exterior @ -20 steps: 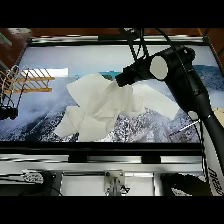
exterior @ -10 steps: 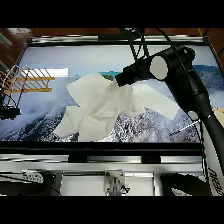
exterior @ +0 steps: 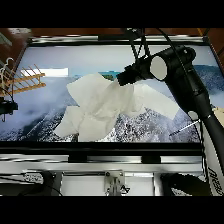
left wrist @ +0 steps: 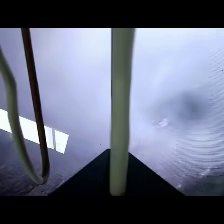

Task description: Fold the shirts.

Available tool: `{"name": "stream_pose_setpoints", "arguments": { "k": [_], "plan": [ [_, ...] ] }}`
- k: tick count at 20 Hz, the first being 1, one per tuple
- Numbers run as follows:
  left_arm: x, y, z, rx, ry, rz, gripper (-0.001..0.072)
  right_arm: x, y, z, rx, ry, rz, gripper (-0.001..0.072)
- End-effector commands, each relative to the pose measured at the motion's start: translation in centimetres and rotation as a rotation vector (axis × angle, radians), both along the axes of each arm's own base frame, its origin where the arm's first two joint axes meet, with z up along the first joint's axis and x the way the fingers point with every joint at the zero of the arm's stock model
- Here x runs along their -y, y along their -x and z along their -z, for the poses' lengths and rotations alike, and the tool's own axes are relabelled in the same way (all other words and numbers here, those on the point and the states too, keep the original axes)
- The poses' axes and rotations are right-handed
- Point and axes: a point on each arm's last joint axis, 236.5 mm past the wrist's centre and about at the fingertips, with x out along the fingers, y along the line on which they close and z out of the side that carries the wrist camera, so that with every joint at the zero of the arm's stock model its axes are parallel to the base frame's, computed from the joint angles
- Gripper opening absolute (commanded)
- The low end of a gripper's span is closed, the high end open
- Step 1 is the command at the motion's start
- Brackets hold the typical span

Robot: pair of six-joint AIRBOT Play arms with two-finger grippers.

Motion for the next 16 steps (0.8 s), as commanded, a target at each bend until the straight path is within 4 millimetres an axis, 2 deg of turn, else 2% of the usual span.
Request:
{"name": "stream_pose_setpoints", "arguments": {
  "k": [1, 3, 5, 8, 10, 11, 13, 15, 16],
  "plan": [
    [1.5, -2.5, -3.8, 0.074, -0.040, 0.054, 0.0048, 0.1, -0.1, 0.0, 0.003, 0.000, 0.004, 0.0057],
    [2.8, -4.0, -6.5, 0.126, -0.068, 0.092, 0.0048, 0.2, -0.2, 0.0, 0.006, 0.006, 0.007, 0.0057],
    [3.7, -5.3, -10.1, 0.192, -0.101, 0.116, 0.0047, 0.2, -0.2, -0.1, 0.007, 0.007, 0.007, 0.0057],
    [4.3, -6.0, -16.7, 0.307, -0.136, 0.094, 0.0047, 0.3, -0.1, -0.1, 0.007, 0.008, 0.009, 0.0057],
    [6.4, -5.8, -21.1, 0.375, -0.126, 0.107, 0.0048, 1.3, -0.6, -0.4, 0.026, 0.028, 0.052, 0.0057],
    [8.3, -5.7, -22.9, 0.415, -0.092, 0.122, 0.0047, 2.2, -1.1, -0.7, 0.045, 0.046, 0.088, 0.0057],
    [14.3, -4.8, -25.7, 0.481, 0.032, 0.193, 0.0047, 3.9, -1.8, -1.5, 0.080, 0.080, 0.150, 0.0057],
    [21.6, -2.6, -26.7, 0.454, 0.137, 0.324, 0.0045, 5.0, -2.1, -2.2, 0.098, 0.105, 0.183, 0.0057],
    [24.8, -1.1, -26.4, 0.415, 0.155, 0.400, 0.0045, 5.3, -2.1, -2.4, 0.098, 0.108, 0.192, 0.0057]
  ]
}}
